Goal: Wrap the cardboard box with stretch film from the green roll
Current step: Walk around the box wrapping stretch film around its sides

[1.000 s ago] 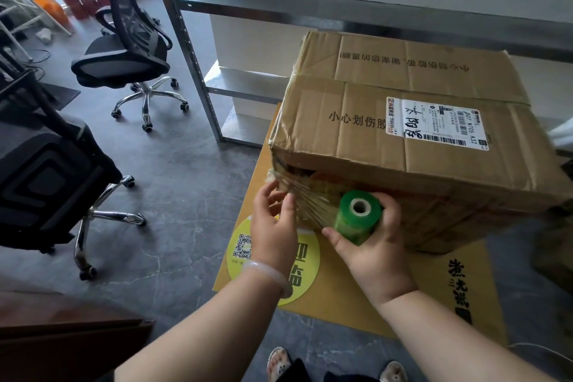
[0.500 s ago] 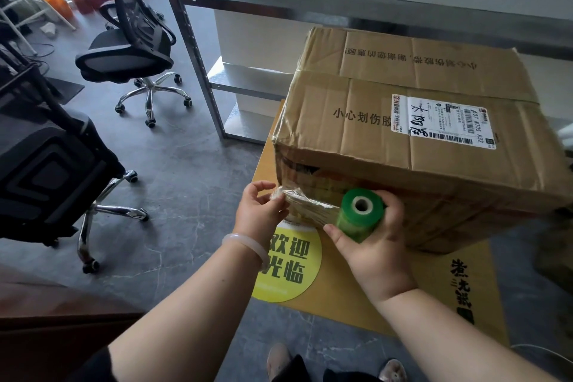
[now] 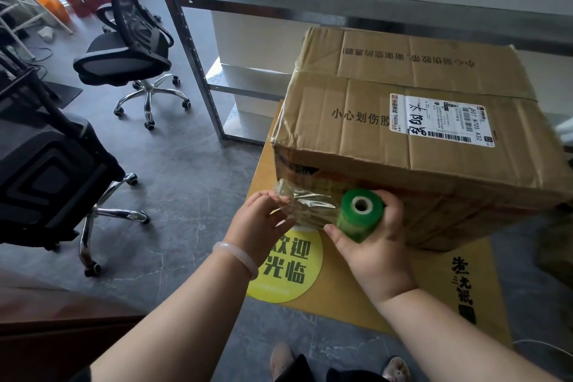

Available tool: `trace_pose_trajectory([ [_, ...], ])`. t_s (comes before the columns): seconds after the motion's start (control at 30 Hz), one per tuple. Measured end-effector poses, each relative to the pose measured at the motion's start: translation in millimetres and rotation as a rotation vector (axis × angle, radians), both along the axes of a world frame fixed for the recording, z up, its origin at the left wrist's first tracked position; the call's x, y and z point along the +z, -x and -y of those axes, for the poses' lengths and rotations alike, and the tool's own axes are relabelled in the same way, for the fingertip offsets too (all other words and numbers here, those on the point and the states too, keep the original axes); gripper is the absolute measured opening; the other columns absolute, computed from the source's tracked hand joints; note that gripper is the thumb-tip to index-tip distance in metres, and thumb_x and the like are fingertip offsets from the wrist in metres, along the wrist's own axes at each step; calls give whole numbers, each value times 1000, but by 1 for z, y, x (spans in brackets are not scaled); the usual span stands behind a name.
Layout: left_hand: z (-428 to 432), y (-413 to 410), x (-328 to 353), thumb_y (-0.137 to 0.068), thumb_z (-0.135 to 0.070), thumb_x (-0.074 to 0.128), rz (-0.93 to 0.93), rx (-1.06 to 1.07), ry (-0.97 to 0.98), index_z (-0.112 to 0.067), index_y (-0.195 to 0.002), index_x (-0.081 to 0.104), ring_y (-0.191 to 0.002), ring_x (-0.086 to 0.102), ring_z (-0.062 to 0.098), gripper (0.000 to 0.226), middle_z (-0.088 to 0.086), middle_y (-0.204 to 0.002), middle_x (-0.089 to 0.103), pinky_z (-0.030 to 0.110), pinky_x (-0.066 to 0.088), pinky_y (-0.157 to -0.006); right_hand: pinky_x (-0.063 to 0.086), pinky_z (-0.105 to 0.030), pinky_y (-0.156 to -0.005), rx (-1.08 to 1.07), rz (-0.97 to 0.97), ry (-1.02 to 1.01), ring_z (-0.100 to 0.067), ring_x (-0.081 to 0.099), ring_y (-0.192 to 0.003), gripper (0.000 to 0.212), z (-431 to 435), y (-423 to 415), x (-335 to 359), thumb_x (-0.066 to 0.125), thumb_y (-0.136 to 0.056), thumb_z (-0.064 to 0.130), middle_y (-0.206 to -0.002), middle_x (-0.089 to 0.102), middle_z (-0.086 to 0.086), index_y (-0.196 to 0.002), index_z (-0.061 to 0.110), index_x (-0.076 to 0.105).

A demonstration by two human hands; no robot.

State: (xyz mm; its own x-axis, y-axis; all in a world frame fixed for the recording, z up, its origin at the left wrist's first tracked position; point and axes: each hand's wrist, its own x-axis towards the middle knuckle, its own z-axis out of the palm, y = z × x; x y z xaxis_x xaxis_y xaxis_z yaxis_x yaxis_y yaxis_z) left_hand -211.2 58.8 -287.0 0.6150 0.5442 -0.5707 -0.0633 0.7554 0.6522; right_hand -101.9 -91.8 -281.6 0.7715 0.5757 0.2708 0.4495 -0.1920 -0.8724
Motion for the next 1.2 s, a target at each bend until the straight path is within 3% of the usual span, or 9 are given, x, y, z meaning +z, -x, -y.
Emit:
trace_pose_trajectory([
  [0.1,1,6,3,-96,-4,44,77,-21,32,-15,-83,50,-72,67,21,18,4,-72,60,39,59,-78,38,3,-79,1,-12,20,5,51,-92,79,1,2,2,88,-59,8,-101,48,5,-113,24,34],
  [0.2,4,7,11,-97,-4,51,87,-19,-16,-9,-100,58,-66,66,18,9,4,-69,66,40,58,-82,36,5,-79,-5,-20,38,-6,53,-88,78,2,3,4,88,-59,9,-102,49,5,-113,23,34],
  [0.3,6,4,18,-97,-7,55,49,59,-47,-6,-95,62,-60,62,15,8,5,-65,61,42,57,-84,34,6,-76,-24,-45,54,-13,51,-92,77,3,5,8,88,-60,10,-100,44,20,-118,15,37],
  [0.47,10,2,23,-103,-12,46,150,236,33,-13,-88,55,-61,63,17,17,4,-66,56,37,62,-64,35,2,-72,-17,-93,95,-12,50,-92,79,8,8,13,87,-63,15,-99,46,13,-124,10,37],
  [0.57,13,2,24,-105,-14,43,98,272,18,-18,-88,54,-52,54,11,20,0,-65,52,23,51,-46,35,-3,-72,-18,-118,114,-14,50,-94,80,12,10,16,86,-64,18,-105,46,4,-126,9,35],
  [0.73,16,4,30,-104,-14,44,-6,237,-183,-17,-88,56,-43,47,6,20,-1,-60,49,21,42,-38,34,6,-67,-26,-146,114,-2,47,-84,80,16,12,20,86,-64,19,-98,41,22,-126,11,36],
  [0.87,20,5,36,-103,-17,47,-63,163,-302,-13,-90,56,-36,44,6,17,-5,-48,50,20,39,-36,33,8,-65,-19,-119,117,10,46,-84,80,20,11,21,87,-63,20,-97,40,24,-125,10,37],
  [1.03,16,8,43,-104,-21,44,-42,115,-261,-14,-88,55,-42,48,8,21,-2,-63,52,25,46,-38,37,1,-65,-26,-149,113,7,48,-83,79,22,11,23,86,-64,23,-96,41,23,-125,13,37],
  [1.2,7,4,39,-105,-22,41,-131,138,-404,-16,-92,52,-48,53,10,19,2,-70,48,30,53,-43,36,-6,-68,-48,-160,89,7,49,-84,77,21,7,24,84,-65,31,-95,45,21,-125,13,39],
])
